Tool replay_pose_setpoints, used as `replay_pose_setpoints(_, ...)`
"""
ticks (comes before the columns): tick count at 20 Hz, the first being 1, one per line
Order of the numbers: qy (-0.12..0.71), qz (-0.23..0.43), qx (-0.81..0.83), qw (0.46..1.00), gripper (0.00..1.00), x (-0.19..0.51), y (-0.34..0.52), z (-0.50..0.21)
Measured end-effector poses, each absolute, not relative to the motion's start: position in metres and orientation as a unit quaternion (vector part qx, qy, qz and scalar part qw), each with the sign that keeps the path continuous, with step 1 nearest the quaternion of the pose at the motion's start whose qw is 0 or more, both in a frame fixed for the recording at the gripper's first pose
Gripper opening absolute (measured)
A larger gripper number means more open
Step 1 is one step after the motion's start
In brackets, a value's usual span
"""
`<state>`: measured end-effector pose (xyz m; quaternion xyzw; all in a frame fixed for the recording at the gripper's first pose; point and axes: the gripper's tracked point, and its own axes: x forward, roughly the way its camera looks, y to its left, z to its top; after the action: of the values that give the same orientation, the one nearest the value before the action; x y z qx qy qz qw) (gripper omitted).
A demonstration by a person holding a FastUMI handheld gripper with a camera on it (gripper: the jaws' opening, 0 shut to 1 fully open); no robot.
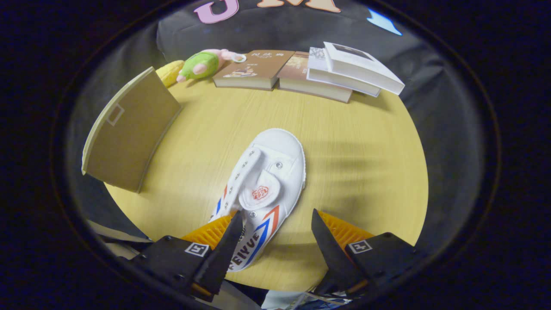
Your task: Open the storage box then place both shoes into the box .Put the left shoe in first, then the right shoe, with the right side of both shoes facing outward in a uniform manner.
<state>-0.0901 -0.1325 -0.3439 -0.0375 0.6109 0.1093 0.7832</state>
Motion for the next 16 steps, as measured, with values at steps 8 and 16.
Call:
replay_pose_setpoints(8, 0.647, 0.083, 0.061, 0.755, 0.50, -0.097, -0.125, -0.347)
replay_pose_setpoints(16, 0.626, 0.006, 0.194, 0.755, 0.04, -0.096, -0.121, -0.332)
